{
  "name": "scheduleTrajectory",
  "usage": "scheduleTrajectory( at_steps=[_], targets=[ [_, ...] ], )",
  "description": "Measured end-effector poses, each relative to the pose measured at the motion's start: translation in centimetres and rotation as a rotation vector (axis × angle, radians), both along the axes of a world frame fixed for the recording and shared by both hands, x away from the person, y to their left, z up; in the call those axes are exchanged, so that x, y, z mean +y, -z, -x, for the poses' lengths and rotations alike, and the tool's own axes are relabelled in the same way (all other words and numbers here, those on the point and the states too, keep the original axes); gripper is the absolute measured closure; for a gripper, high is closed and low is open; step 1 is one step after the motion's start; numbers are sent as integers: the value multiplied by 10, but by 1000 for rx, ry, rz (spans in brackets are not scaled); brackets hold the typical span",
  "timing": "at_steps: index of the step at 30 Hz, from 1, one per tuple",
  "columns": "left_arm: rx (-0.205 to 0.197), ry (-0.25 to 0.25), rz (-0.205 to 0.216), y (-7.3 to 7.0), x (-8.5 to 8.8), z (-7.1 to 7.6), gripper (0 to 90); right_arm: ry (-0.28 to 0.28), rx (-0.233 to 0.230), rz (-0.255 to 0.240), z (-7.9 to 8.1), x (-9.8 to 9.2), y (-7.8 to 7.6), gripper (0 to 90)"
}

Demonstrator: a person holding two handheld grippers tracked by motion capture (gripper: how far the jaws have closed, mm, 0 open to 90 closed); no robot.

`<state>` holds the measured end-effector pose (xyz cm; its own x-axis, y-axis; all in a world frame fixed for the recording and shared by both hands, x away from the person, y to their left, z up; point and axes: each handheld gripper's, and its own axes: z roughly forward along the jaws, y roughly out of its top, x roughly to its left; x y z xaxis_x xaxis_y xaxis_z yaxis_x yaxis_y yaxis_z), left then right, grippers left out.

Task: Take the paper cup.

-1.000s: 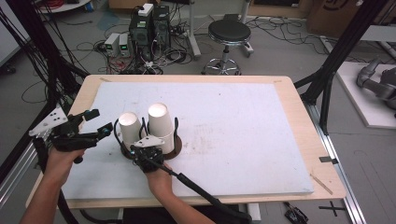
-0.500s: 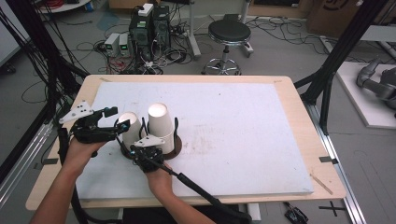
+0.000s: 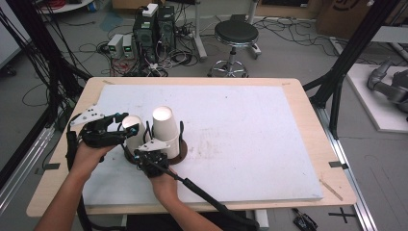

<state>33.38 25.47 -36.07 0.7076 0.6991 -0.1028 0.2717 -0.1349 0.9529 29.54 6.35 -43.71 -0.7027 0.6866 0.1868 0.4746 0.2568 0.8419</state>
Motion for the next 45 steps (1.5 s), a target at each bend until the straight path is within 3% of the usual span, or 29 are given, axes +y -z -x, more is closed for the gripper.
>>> scheduleTrajectory(
  at_steps=[8, 11, 14, 22, 28, 34, 45],
  targets=[
    [-10, 2, -7, -1, 1, 1, 348, 0, 0, -1, 0, 0, 0, 900],
    [-21, 0, 8, -3, 2, 2, 353, -1, 3, -5, 0, 0, 0, 900],
    [-35, -1, 40, -10, 4, 4, 354, -1, 2, -6, 0, 0, 0, 900],
    [-74, 6, 63, -28, 5, 8, 353, -7, 5, -3, -1, -1, 0, 900],
    [-81, 3, 84, -39, 8, 12, 353, -27, 6, -13, -1, -4, -1, 893],
    [-89, 5, 98, -46, 11, 16, 353, -68, -12, -31, 0, -13, -7, 892],
    [-93, 2, 107, -54, 14, 22, 354, -202, -71, -58, 7, -38, -23, 869]
  ],
)
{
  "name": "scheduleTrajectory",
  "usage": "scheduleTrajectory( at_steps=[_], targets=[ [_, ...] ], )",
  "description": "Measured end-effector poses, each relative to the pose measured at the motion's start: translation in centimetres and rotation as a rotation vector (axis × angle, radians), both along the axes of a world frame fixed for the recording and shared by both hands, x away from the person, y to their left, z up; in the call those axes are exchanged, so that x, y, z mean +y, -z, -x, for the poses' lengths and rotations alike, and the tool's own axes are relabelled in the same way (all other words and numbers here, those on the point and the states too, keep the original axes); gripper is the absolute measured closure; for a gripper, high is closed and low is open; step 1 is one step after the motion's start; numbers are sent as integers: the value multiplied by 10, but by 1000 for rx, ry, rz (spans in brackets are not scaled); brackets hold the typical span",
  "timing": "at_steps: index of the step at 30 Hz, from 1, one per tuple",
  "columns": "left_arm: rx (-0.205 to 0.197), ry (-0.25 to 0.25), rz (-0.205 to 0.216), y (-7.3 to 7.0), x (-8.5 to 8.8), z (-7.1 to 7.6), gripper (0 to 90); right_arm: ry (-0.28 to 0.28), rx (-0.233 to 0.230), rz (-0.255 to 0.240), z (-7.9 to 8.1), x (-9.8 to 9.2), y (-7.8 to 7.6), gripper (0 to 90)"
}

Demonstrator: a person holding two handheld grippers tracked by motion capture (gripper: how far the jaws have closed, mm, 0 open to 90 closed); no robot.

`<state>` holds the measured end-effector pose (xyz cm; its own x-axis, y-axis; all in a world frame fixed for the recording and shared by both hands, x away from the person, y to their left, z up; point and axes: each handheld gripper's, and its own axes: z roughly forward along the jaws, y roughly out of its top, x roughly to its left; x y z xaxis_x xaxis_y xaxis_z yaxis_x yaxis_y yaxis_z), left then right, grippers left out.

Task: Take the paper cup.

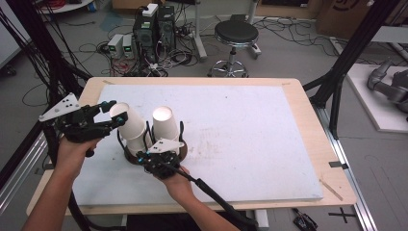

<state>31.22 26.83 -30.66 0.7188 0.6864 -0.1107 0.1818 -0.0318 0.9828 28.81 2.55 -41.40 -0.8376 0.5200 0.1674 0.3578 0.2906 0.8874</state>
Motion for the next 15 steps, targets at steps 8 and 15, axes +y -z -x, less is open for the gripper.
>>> scheduleTrajectory(
  at_steps=[8, 15],
  targets=[
    [1, 14, 4, -9, -1, 5, 355, -76, -18, 14, -1, -8, -6, 863],
    [-5, 53, 10, -21, -3, 12, 355, -115, -32, 24, 0, -18, -12, 858]
  ],
)
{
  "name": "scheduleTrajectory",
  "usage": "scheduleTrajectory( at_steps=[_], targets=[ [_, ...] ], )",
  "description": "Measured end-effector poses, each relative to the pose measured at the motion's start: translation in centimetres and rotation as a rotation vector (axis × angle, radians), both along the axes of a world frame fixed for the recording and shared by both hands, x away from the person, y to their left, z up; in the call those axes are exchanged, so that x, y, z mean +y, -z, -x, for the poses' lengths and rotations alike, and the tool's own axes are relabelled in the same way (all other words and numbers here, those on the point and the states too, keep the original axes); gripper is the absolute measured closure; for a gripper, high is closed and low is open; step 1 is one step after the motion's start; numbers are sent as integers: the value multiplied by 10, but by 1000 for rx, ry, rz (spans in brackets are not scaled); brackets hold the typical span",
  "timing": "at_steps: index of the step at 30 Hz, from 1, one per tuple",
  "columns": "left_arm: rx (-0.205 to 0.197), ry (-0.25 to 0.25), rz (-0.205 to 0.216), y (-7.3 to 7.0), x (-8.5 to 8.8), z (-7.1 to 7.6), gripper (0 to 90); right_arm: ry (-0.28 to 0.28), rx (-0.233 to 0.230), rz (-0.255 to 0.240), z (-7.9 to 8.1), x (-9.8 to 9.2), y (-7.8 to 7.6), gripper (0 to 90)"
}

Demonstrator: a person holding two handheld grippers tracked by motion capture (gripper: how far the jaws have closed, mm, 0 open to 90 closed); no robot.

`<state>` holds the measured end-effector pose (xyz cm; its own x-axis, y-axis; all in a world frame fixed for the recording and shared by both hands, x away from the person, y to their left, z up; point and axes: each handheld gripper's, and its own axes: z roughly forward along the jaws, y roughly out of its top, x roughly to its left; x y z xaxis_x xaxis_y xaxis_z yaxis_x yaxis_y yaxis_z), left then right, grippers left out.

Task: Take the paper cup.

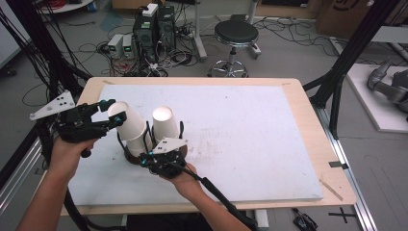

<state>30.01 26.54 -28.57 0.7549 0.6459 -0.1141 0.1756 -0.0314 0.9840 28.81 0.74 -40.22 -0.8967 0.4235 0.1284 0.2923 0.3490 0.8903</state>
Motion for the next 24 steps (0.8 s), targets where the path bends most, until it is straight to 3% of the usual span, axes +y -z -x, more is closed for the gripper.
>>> scheduleTrajectory(
  at_steps=[13, 18, 24],
  targets=[
    [-24, 11, 11, -19, 5, 17, 355, -15, -26, 9, 2, -33, -14, 820],
    [-19, 3, 12, -19, 12, 28, 355, -18, -14, -5, -2, -52, -21, 736],
    [-10, -4, 15, -13, 17, 36, 355, -72, -14, -24, -11, -75, -28, 641]
  ],
)
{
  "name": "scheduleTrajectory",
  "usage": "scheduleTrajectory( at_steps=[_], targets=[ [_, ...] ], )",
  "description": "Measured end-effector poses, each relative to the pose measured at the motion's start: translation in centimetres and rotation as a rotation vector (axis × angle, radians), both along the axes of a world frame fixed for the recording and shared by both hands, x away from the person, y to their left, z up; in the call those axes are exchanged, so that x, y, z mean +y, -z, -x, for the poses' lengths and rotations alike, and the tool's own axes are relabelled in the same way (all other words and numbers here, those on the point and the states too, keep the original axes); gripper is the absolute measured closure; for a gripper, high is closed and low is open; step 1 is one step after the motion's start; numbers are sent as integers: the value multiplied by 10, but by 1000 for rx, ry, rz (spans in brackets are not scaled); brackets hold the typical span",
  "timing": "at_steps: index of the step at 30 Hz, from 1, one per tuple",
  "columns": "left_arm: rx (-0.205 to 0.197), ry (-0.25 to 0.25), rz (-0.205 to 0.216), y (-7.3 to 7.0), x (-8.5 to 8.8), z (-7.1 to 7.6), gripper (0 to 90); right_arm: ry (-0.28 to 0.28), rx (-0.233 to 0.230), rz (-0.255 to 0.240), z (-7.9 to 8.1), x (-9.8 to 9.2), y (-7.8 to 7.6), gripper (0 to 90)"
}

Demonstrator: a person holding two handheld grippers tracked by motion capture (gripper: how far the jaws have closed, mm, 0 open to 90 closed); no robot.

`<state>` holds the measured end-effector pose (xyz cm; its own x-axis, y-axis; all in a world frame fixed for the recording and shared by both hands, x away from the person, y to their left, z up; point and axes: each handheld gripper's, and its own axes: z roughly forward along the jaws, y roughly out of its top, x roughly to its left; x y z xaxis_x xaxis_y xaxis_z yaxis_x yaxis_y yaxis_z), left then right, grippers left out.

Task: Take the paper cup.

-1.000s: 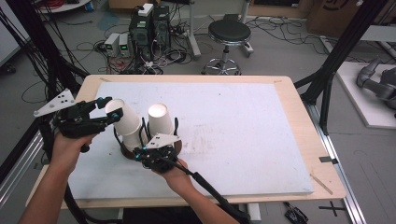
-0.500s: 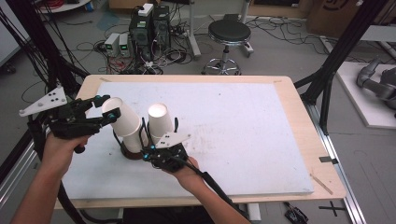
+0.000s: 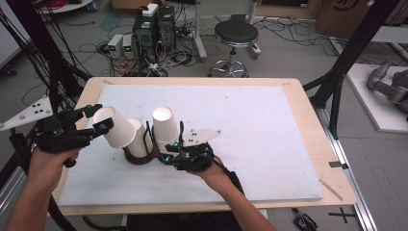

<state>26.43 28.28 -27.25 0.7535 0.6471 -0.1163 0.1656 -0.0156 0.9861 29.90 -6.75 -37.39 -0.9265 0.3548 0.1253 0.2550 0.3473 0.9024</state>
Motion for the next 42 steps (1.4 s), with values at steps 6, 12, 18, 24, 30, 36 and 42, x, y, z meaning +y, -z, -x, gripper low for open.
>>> scheduleTrajectory(
  at_steps=[6, 12, 18, 24, 30, 36, 42],
  targets=[
    [8, 4, 12, 6, 1, 3, 355, -51, 0, -16, -10, -24, -4, 609],
    [13, 22, 11, 7, -3, 5, 354, -58, 11, -26, -19, -49, -6, 542],
    [13, 45, 2, 7, -10, 8, 355, 44, -18, -35, -23, -86, -11, 431],
    [24, 72, 4, 11, -21, 5, 355, 201, -49, -42, -27, -127, -10, 314],
    [21, 101, -5, 13, -32, 3, 355, 319, -103, 14, -25, -157, -7, 222],
    [24, 113, -5, 15, -37, 2, 355, 398, -117, 12, -21, -187, -3, 218],
    [18, 126, -1, 15, -42, 2, 355, 463, -128, 8, -17, -208, -2, 218]
  ],
)
